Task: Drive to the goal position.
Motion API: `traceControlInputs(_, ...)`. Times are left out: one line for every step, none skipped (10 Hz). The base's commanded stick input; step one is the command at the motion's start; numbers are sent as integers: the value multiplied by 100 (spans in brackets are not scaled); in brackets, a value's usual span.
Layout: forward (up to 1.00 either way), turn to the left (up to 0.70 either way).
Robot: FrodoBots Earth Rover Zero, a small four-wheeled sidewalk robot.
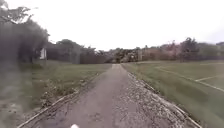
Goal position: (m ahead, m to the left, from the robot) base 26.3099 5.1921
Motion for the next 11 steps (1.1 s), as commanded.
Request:
traceControlInputs(100, 1)
traceControlInputs(100, 1)
traceControlInputs(100, 1)
traceControlInputs(100, 1)
traceControlInputs(100, 1)
traceControlInputs(100, 1)
traceControlInputs(100, 1)
traceControlInputs(100, 1)
traceControlInputs(100, 1)
traceControlInputs(100, 1)
traceControlInputs(100, 1)
